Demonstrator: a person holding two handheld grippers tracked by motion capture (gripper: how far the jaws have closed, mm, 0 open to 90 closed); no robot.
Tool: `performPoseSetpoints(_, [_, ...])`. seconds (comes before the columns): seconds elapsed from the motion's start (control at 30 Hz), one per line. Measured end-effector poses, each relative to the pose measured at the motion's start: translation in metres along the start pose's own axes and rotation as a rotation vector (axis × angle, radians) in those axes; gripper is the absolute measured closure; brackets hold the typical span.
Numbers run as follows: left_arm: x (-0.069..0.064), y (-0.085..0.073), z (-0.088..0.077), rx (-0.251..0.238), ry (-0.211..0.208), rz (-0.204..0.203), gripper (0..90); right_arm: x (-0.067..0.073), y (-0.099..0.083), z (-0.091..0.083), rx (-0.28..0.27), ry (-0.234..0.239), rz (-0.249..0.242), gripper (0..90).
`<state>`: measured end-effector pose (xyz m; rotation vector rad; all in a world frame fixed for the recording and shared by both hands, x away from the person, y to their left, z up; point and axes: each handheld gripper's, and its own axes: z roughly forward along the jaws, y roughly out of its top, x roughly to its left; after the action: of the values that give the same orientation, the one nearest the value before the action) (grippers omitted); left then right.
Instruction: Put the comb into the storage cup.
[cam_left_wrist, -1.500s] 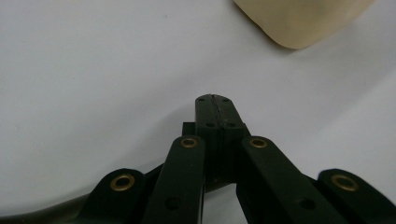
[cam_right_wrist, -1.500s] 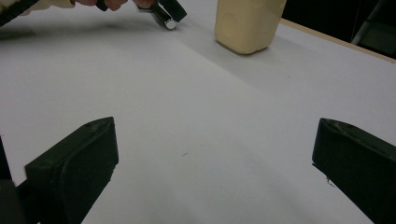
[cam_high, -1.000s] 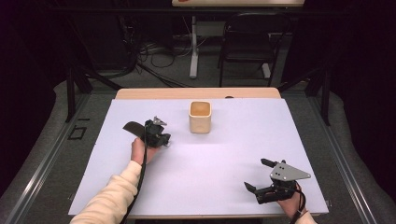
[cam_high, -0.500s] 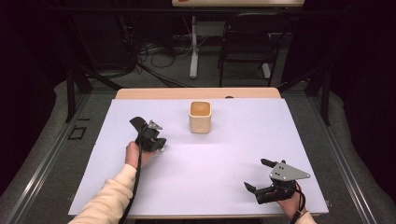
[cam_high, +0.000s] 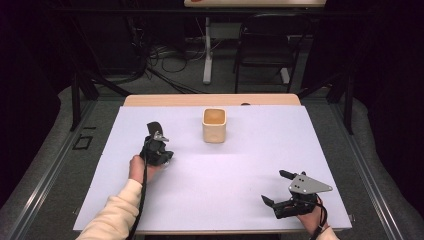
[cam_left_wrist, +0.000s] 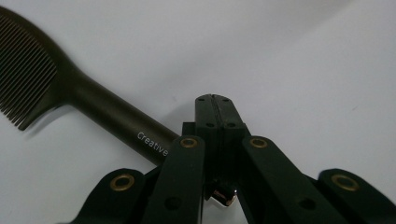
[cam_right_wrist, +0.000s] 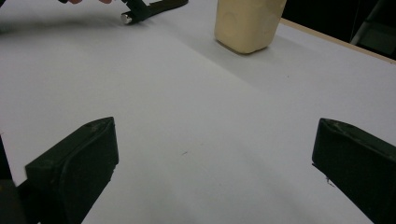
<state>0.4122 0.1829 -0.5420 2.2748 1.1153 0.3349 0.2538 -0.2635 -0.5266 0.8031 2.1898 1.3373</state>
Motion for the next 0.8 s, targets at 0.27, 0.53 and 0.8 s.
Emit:
performPoseSetpoints(0.27, [0.007, -0.006, -0.002, 0.012, -0.007, -0.030, 90.0, 0.000, 0.000, 0.000, 0.000, 0.000, 0.001, 0.2])
performPoseSetpoints(0.53, [0.012, -0.009, -0.004, 0.025, 0.001, -0.045, 90.0, 0.000, 0.000, 0.000, 0.000, -0.002, 0.001, 0.2])
performPoseSetpoints(0.8, [0.017, -0.011, -0.004, 0.039, 0.013, -0.046, 90.0, 0.000, 0.000, 0.000, -0.002, 0.000, 0.000, 0.2])
